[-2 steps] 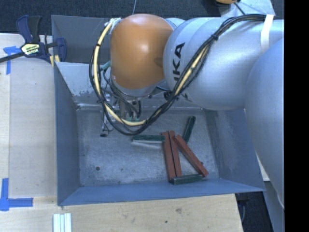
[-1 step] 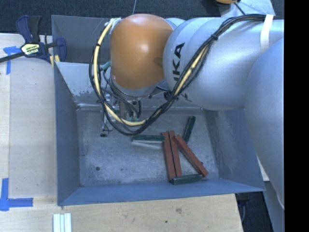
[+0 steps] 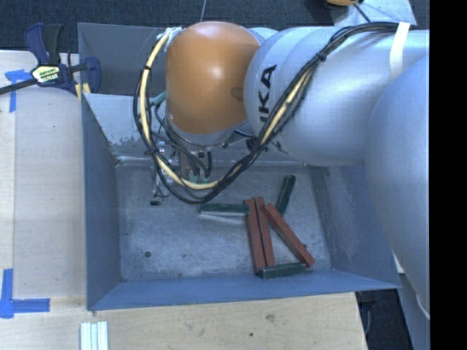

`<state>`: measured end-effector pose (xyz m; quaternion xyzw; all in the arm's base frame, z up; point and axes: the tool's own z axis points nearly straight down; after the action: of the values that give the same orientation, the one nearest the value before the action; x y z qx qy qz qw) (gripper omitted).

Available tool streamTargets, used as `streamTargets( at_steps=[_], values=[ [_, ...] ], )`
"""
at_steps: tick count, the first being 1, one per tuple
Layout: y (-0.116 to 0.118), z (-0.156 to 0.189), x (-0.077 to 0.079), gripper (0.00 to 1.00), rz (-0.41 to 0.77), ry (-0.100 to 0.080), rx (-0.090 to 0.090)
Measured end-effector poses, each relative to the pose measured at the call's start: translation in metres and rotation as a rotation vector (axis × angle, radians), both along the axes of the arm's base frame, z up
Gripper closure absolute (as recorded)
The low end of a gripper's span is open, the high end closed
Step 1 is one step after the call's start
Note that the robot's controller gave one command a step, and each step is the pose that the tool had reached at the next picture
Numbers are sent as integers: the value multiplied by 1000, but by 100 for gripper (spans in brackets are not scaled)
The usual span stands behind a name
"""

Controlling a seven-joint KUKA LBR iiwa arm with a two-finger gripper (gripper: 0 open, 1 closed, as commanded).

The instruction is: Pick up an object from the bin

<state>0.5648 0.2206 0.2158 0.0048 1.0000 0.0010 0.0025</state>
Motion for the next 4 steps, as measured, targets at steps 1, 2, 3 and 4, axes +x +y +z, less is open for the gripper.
streamTargets(
  at_steps=[1, 2, 3, 4],
  values=[
    [-2, -24, -3, 100, 7, 8, -3],
    [-1, -23, -15, 100, 315, 1, -2],
    [16, -62, -14, 0, -77, 7, -2],
    [16, -61, -13, 0, -78, 5, -2]
  ],
)
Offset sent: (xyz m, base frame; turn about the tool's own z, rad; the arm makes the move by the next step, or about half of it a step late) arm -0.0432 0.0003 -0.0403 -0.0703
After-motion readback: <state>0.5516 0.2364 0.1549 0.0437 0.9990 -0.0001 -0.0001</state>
